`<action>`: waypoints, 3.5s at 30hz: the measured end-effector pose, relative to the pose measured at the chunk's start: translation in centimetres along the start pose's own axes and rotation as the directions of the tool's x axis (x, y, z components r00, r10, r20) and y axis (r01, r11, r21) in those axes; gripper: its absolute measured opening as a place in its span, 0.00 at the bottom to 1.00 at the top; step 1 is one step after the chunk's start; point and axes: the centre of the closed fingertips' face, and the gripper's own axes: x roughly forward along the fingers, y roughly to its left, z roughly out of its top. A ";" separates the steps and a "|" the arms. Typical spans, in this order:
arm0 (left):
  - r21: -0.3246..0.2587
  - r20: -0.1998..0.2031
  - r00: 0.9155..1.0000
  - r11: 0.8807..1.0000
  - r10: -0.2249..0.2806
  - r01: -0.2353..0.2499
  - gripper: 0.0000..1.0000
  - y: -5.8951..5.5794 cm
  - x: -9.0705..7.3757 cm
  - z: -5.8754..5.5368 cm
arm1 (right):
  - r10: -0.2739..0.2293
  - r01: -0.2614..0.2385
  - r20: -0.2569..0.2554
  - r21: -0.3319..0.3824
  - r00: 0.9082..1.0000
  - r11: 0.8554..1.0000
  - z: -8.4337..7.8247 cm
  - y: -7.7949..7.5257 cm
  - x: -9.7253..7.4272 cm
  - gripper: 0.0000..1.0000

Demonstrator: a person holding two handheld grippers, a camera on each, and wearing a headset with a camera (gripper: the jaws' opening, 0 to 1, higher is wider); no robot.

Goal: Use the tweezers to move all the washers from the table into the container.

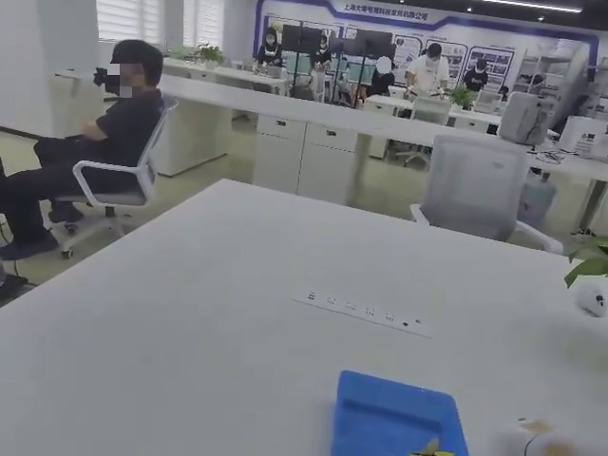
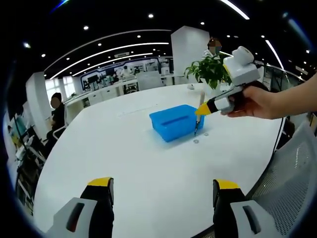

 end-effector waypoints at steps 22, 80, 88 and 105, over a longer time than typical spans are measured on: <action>0.003 -0.007 1.000 1.000 -0.001 0.001 0.83 -0.1 0.1 -0.2 | 0.002 -0.005 -0.042 -0.073 0.999 0.997 -1.4 0.2 0.5 0.02; -0.003 0.004 1.000 1.000 -0.002 0.002 0.83 0.0 -0.1 0.0 | 0.003 0.005 0.091 -0.077 0.996 0.997 4.4 -1.1 -1.6 0.01; -0.004 0.002 1.000 1.000 -0.003 0.003 0.83 0.0 0.0 0.0 | -0.027 0.036 0.098 -0.092 0.995 0.995 5.7 -2.8 -0.4 0.01; -0.010 -0.006 1.000 1.000 0.005 -0.005 0.83 0.1 0.0 -0.2 | -0.065 0.066 0.016 -0.037 0.998 0.997 3.0 -4.9 3.4 0.01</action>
